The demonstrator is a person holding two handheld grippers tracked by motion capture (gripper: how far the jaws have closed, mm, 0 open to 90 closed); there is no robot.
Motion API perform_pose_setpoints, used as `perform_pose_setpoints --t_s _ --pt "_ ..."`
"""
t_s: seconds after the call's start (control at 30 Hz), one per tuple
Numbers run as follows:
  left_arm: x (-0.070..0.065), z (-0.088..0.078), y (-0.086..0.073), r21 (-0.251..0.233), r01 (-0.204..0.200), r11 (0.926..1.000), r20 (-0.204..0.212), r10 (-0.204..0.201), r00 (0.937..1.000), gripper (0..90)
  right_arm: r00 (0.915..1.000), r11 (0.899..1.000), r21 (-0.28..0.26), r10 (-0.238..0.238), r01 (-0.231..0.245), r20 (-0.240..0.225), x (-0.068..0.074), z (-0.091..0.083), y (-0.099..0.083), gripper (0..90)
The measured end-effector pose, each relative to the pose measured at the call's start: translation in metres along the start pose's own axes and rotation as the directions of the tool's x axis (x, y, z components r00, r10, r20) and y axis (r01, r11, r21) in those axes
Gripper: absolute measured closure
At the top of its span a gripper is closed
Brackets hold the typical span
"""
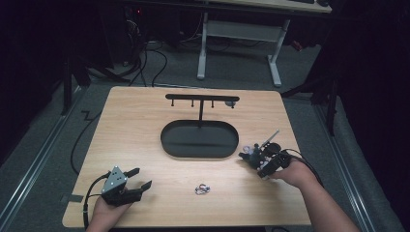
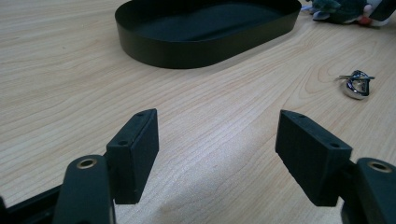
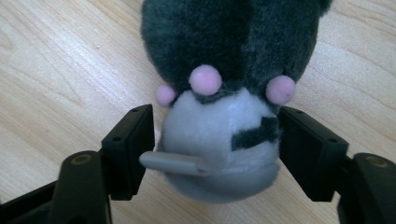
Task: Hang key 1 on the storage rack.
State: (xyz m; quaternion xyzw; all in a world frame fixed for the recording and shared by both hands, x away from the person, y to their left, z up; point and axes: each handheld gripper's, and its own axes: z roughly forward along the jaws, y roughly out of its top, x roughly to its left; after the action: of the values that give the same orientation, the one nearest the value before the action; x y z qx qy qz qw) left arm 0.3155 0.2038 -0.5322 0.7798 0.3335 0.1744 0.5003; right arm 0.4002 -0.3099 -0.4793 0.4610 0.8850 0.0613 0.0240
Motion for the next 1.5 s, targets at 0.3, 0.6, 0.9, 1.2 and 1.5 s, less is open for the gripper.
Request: perform_pose_setpoints --t_s 0.3,0.6,0.9,1.2,1.5 --pt "0.0 0.0 0.0 0.004 -0.001 1.0 0.002 0.001 1.0 31.0 0.9997 1.0 -0.009 0.014 -0.014 -0.02 -0.003 0.006 -0.004 42.5" --pt "0.0 0.0 0.0 0.006 -0.002 1.0 0.001 0.002 1.0 31.0 0.9999 1.0 -0.01 0.017 -0.017 -0.004 -0.002 0.008 -0.002 48.0" --pt "0.0 0.0 0.0 0.006 -0.001 1.0 0.003 0.001 1.0 31.0 0.9987 0.998 -0.038 0.047 -0.047 -0.018 0.006 -0.009 -0.003 49.2" --pt "0.001 0.0 0.0 0.002 0.003 1.0 0.011 -0.003 0.9999 31.1 0.9978 0.996 -0.071 0.046 -0.049 -0.048 0.024 -0.04 -0.004 49.1" --pt "0.001 0.001 0.0 0.006 0.005 1.0 0.017 -0.005 0.9998 31.3 0.9989 0.996 -0.082 0.015 -0.018 -0.044 0.044 -0.048 0.002 49.0"
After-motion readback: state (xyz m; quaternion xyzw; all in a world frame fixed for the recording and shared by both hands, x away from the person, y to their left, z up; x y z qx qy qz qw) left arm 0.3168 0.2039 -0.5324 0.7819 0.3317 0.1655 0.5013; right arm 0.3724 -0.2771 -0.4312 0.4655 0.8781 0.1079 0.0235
